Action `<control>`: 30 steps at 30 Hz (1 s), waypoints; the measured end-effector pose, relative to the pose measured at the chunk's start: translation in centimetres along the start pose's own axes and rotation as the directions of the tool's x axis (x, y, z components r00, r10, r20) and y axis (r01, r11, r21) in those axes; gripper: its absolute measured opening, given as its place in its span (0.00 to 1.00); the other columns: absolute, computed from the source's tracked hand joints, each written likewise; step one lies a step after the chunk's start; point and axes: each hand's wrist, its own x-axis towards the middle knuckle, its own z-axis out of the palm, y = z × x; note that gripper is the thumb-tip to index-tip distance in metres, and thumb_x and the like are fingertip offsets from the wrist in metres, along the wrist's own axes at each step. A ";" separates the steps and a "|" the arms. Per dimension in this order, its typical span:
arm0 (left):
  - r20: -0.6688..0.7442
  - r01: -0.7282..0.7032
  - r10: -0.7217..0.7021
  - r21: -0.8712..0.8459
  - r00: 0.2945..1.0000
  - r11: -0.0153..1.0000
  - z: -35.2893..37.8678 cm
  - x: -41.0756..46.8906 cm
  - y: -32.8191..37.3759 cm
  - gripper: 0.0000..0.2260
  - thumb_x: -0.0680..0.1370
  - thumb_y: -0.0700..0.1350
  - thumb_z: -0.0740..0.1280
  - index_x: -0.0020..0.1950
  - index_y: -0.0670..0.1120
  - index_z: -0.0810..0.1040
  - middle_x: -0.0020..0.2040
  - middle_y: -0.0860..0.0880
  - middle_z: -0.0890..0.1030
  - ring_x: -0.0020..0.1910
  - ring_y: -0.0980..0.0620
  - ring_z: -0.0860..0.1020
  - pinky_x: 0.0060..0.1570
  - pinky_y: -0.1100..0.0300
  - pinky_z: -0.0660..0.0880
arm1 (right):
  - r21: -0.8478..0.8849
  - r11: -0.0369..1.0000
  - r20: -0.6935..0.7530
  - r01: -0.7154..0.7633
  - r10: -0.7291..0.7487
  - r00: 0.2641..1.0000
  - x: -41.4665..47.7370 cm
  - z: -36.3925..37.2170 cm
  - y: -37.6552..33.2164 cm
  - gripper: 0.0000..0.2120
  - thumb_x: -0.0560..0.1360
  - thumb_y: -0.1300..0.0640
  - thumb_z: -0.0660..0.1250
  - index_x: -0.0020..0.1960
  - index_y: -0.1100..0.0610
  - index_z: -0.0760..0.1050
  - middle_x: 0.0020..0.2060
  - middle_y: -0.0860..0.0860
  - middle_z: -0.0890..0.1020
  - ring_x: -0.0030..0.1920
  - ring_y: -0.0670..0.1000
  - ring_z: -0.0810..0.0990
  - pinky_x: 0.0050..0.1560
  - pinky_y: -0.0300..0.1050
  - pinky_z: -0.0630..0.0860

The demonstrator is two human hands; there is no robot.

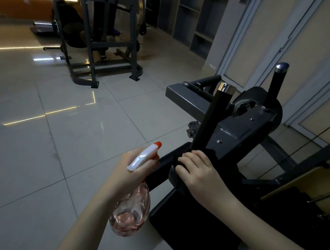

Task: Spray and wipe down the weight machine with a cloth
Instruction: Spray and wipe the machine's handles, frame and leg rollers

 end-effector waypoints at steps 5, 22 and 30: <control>-0.024 0.025 -0.024 0.073 0.999 0.997 -0.4 0.1 -0.5 0.21 0.66 0.59 0.66 0.48 0.43 0.79 0.44 0.44 0.82 0.47 0.37 0.80 0.51 0.35 0.75 | 0.298 0.930 -0.005 -0.217 0.229 0.973 -2.7 -1.1 0.6 0.06 0.74 0.58 0.61 0.49 0.57 0.74 0.46 0.54 0.80 0.49 0.54 0.74 0.52 0.48 0.71; 0.007 0.070 -0.070 0.070 0.997 0.995 2.5 0.5 -0.1 0.22 0.66 0.56 0.66 0.48 0.39 0.76 0.46 0.33 0.78 0.44 0.33 0.78 0.50 0.33 0.73 | 0.403 0.454 0.255 -0.795 0.778 0.574 0.2 2.4 4.0 0.21 0.73 0.50 0.51 0.53 0.58 0.77 0.56 0.54 0.80 0.65 0.55 0.72 0.72 0.57 0.48; 0.045 0.088 -0.094 0.118 0.995 0.989 3.8 -0.5 -0.1 0.21 0.65 0.57 0.65 0.44 0.39 0.74 0.41 0.32 0.77 0.39 0.46 0.75 0.48 0.34 0.74 | 0.614 0.546 0.077 -0.571 0.678 0.731 -3.7 1.8 2.0 0.14 0.77 0.55 0.58 0.58 0.57 0.76 0.57 0.51 0.77 0.62 0.51 0.72 0.64 0.53 0.69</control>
